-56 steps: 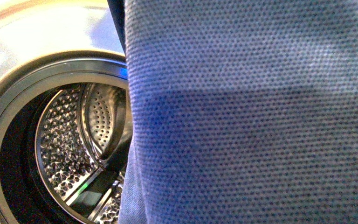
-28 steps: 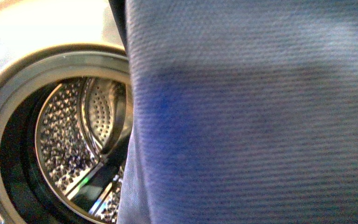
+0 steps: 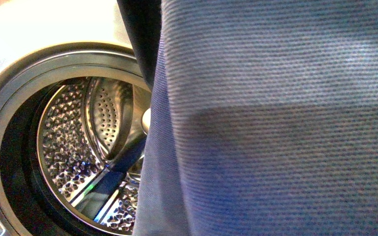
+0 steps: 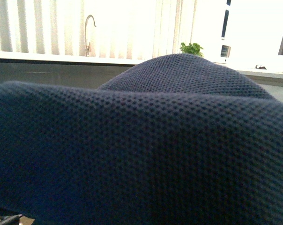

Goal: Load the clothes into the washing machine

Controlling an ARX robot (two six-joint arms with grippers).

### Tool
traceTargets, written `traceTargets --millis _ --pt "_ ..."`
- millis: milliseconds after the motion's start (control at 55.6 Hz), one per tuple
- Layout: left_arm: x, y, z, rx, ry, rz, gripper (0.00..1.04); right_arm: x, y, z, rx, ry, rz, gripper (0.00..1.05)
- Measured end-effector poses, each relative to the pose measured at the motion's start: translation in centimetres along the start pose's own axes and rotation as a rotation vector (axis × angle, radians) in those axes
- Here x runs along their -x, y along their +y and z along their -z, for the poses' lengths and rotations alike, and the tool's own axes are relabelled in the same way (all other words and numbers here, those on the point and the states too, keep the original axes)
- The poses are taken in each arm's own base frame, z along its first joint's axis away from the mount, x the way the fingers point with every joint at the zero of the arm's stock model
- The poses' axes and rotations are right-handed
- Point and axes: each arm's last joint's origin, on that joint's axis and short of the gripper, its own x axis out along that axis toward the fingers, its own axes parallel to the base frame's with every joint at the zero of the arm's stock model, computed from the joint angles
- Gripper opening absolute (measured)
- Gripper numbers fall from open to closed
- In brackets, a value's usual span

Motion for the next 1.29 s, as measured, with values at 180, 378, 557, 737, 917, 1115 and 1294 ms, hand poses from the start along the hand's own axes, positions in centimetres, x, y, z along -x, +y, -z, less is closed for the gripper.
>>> traceTargets --millis 180,378,557,737,917,1115,1294 --pt "-0.8 0.0 0.7 0.008 0.013 -0.006 0.98 0.0 0.0 0.0 0.000 0.000 0.000 0.12" --pt "-1.9 0.5 1.5 0.007 0.037 -0.047 0.98 0.0 0.0 0.0 0.000 0.000 0.000 0.12" --pt "-3.2 1.6 1.8 -0.010 0.040 -0.140 0.98 0.0 0.0 0.0 0.000 0.000 0.001 0.12" --pt "-4.2 2.4 1.7 -0.024 0.010 -0.207 0.98 0.0 0.0 0.0 0.001 0.000 0.005 0.12" --pt "-5.1 2.2 1.2 -0.014 -0.053 -0.196 0.98 0.0 0.0 0.0 0.001 0.000 0.008 0.12" --pt "-6.1 1.5 1.6 0.012 -0.075 -0.152 0.98 0.0 0.0 0.0 0.001 0.000 0.008 0.12" --pt "-7.1 1.2 2.3 0.036 -0.073 -0.133 0.98 0.0 0.0 0.0 0.001 0.000 0.008 0.12"
